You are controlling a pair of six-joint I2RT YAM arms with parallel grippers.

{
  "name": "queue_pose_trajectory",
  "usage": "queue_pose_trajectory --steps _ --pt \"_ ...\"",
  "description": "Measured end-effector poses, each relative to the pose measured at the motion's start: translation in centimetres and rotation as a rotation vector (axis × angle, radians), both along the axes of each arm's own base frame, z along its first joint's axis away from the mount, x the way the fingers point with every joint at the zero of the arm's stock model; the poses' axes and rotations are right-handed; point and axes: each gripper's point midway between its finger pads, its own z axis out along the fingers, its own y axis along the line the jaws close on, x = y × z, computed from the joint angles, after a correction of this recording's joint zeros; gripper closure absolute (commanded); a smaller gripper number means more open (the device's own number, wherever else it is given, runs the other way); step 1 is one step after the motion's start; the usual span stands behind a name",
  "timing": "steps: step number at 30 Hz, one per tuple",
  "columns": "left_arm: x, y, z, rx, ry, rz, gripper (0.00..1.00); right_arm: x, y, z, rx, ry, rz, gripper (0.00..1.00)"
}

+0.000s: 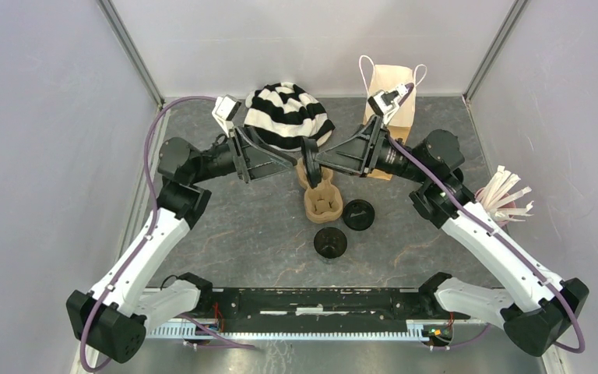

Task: Pack the takeout coffee

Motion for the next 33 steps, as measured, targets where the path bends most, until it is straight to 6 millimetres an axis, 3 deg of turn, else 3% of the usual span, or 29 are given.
queue_pose_trajectory --steps 4,6,12,16,23,25,33 --pt "0.7 0.6 -1.4 0.048 0.032 0.068 0.02 1.5 -0.6 -2.9 -0.113 -0.014 -0.069 0.2" --pt "1.3 1.0 -2.5 0.086 0.062 0.122 0.02 2.5 -1.0 -5.4 -0.216 -0.029 -0.116 0.19" --pt "2.9 2.7 -6.9 0.219 0.217 0.302 0.01 4.8 -3.7 -15.5 -0.657 -0.078 -0.23 0.19" --pt "2.8 3.4 -10.1 0.277 0.318 0.347 0.01 5.0 -6.4 -20.0 -0.89 -0.133 -0.246 0.2" --pt "2.7 3.8 -16.9 0.36 0.49 0.366 0.02 3.4 -7.9 -25.0 -1.131 -0.238 -0.192 0.21" --pt "2.6 3.9 -18.3 0.373 0.53 0.369 0.02 2.1 -7.3 -25.9 -1.167 -0.276 -0.143 0.21" --pt "2.3 4.5 -21.1 0.38 0.632 0.421 0.02 0.4 -5.9 -29.1 -1.341 -0.392 -0.062 0.23"
